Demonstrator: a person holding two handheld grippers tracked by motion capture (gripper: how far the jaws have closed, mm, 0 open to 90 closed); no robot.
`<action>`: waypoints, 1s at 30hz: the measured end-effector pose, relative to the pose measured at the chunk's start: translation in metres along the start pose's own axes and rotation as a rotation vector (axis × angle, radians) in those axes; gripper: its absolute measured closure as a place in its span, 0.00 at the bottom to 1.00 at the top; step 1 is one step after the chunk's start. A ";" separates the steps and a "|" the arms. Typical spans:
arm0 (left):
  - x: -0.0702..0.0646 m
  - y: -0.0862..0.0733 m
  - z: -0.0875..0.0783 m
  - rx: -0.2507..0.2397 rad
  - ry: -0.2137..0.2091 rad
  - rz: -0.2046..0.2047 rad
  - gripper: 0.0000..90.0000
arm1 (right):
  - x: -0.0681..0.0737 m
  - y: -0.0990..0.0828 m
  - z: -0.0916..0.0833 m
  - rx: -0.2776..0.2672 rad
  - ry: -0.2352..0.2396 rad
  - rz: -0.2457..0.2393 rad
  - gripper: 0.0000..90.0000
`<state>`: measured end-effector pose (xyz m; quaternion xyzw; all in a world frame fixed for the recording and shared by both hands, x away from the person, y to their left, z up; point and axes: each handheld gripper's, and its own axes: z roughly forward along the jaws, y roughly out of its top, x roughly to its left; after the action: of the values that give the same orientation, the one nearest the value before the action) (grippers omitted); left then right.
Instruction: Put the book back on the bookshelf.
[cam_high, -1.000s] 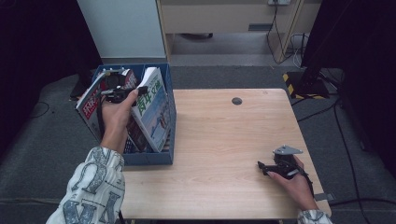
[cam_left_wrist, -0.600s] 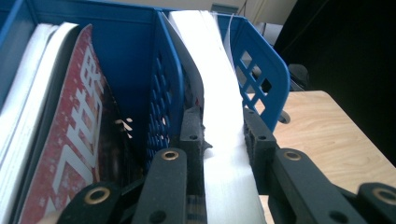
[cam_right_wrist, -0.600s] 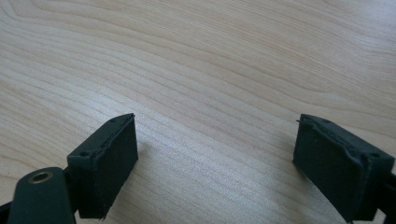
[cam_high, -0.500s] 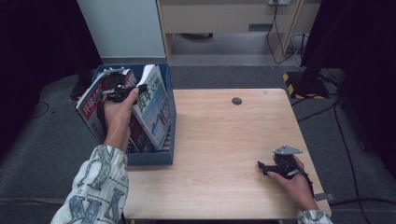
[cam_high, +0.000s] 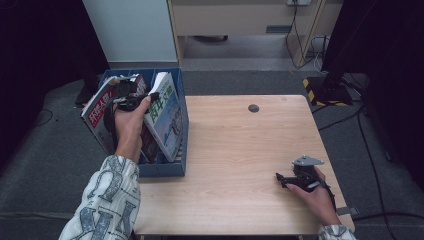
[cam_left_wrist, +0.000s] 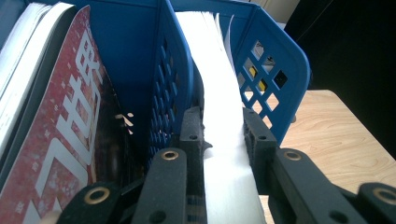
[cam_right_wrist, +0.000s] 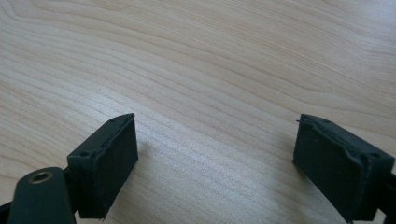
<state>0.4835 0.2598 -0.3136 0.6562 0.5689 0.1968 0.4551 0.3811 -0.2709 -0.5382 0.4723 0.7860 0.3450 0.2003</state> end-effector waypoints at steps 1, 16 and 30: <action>0.000 0.000 0.000 0.000 -0.002 0.002 0.81 | 0.000 0.000 0.000 0.000 0.000 0.000 0.15; -0.002 -0.003 0.004 -0.002 -0.004 0.009 0.81 | 0.000 0.000 0.000 0.000 0.000 0.000 0.15; 0.003 -0.008 -0.001 -0.013 0.024 0.013 0.81 | 0.000 0.000 0.000 0.000 0.000 -0.001 0.15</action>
<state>0.4793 0.2628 -0.3201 0.6547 0.5686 0.2111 0.4511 0.3811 -0.2709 -0.5382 0.4720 0.7862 0.3448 0.2006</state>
